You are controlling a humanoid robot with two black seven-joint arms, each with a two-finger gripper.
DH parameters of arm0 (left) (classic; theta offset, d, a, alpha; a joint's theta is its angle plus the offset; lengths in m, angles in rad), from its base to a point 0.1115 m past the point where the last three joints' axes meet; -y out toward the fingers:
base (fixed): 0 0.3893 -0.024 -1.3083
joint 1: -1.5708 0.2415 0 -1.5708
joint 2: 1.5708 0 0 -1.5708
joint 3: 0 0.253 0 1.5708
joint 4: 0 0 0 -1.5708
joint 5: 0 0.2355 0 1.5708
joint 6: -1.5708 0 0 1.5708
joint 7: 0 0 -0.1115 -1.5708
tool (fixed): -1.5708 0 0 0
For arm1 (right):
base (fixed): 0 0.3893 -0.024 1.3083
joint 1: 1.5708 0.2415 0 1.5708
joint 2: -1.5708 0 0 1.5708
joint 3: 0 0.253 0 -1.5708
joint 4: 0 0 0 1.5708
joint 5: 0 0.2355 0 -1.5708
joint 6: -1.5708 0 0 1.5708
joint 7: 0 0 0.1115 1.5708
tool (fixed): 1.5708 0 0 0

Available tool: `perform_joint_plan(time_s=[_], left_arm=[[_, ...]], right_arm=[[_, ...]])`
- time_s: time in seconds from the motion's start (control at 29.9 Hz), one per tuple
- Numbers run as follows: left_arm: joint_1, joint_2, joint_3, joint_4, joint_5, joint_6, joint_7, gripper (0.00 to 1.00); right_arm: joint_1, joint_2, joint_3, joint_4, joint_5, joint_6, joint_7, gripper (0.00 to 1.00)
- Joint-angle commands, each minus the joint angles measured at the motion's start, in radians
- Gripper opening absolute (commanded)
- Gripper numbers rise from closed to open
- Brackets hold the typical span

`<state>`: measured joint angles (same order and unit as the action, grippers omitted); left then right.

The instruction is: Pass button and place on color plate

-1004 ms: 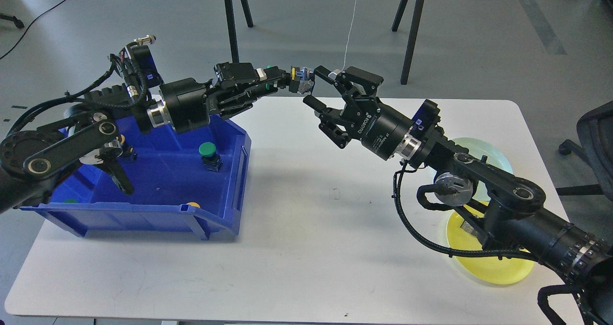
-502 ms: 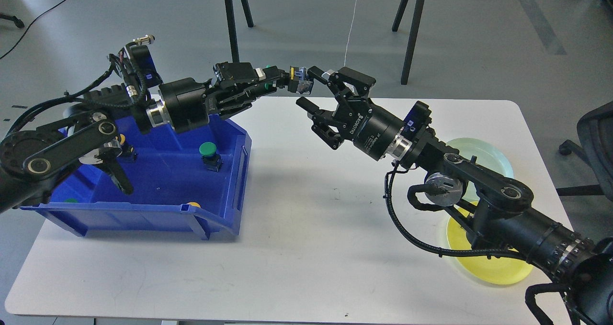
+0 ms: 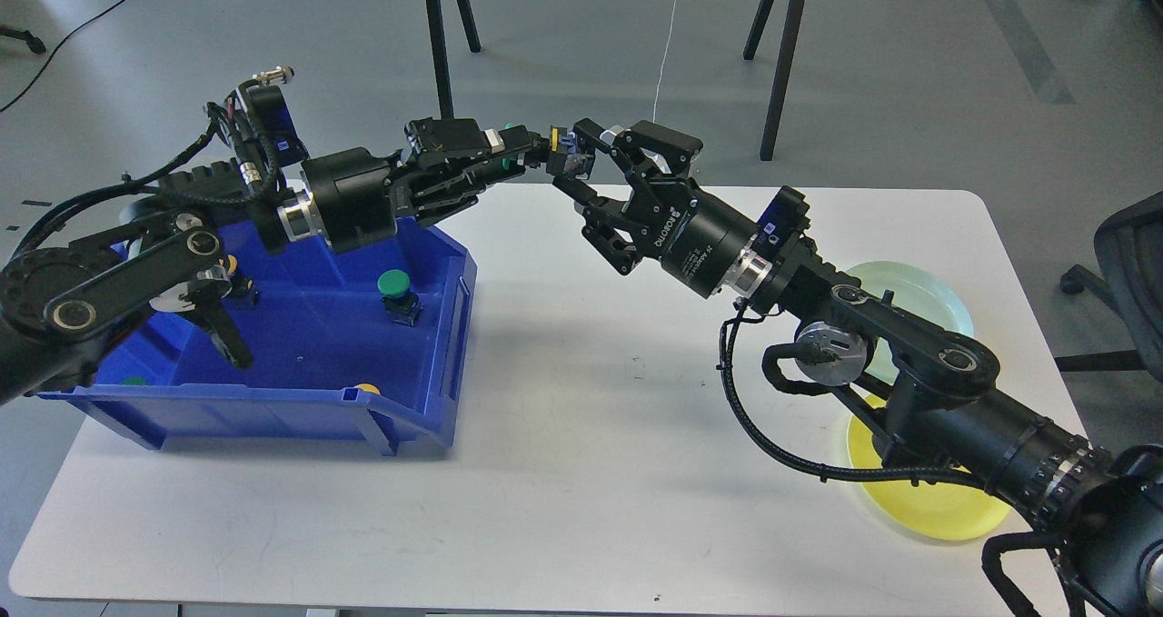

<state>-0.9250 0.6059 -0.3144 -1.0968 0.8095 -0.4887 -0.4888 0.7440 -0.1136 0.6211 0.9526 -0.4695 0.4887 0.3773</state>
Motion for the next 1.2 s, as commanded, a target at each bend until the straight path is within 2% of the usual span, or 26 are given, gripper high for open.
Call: perform_joint_plan(time_s=[0.0,0.07,0.17,0.27,0.37,0.44,0.47,0.5,0.57,0.6,0.64,0.7,0.8,0.97,1.07,1.17], left_arm=[[0.0,0.0,0.0,0.0,0.0,0.0,0.0,0.06],[0.0,0.0,0.0,0.0,-0.001,0.0,0.0,0.06],[0.0,0.0,0.0,0.0,0.0,0.0,0.0,0.07],[0.0,0.0,0.0,0.0,0.0,0.0,0.0,0.07],[0.0,0.0,0.0,0.0,0.0,0.0,0.0,0.12],[0.0,0.0,0.0,0.0,0.0,0.0,0.0,0.2],[0.0,0.0,-0.002,0.0,0.0,0.0,0.0,0.27],[0.0,-0.002,-0.002,0.0,-0.001,0.0,0.0,0.4],[0.0,-0.002,-0.002,0.0,-0.001,0.0,0.0,0.56],[0.0,-0.005,-0.008,0.0,-0.009,0.0,0.0,0.68],[0.002,-0.006,-0.015,0.001,-0.024,0.0,0.0,0.76],[0.002,-0.008,-0.018,0.003,-0.052,0.0,0.0,0.85],[0.002,-0.009,-0.018,0.012,-0.059,0.0,0.0,0.9],[0.002,-0.011,-0.018,0.012,-0.062,0.0,0.0,0.91],[0.002,-0.011,-0.02,0.012,-0.064,0.0,0.0,0.91],[0.003,-0.011,-0.02,0.012,-0.064,0.0,0.0,0.91]], right_arm=[[0.0,0.0,0.0,0.0,0.0,0.0,0.0,0.49],[0.0,0.0,0.0,0.0,0.0,0.0,0.002,0.38],[0.0,0.002,0.0,0.0,0.0,0.0,0.0,0.13],[0.002,0.0,-0.001,0.002,0.002,0.0,-0.001,0.04],[0.002,0.0,-0.003,0.002,0.002,0.0,-0.002,0.02],[0.002,0.0,-0.003,0.003,0.002,0.0,-0.002,0.01],[0.002,0.0,-0.003,0.003,0.002,0.0,-0.002,0.01],[0.002,0.0,-0.003,0.003,0.002,0.0,-0.002,0.01],[0.0,0.0,-0.004,0.003,0.002,0.0,-0.002,0.01],[0.0,0.0,-0.004,0.003,0.002,0.0,-0.002,0.01],[-0.002,0.0,-0.004,0.003,0.002,0.0,-0.003,0.0],[-0.011,-0.001,0.0,0.003,0.003,0.0,-0.003,0.0],[-0.028,-0.009,0.026,0.008,0.008,-0.01,-0.002,0.0],[-0.135,-0.011,0.191,0.018,0.018,-0.076,-0.003,0.0],[-0.222,-0.009,0.343,0.021,0.034,-0.203,-0.011,0.0],[-0.3,-0.009,0.451,0.049,0.127,-0.405,-0.031,0.0]])
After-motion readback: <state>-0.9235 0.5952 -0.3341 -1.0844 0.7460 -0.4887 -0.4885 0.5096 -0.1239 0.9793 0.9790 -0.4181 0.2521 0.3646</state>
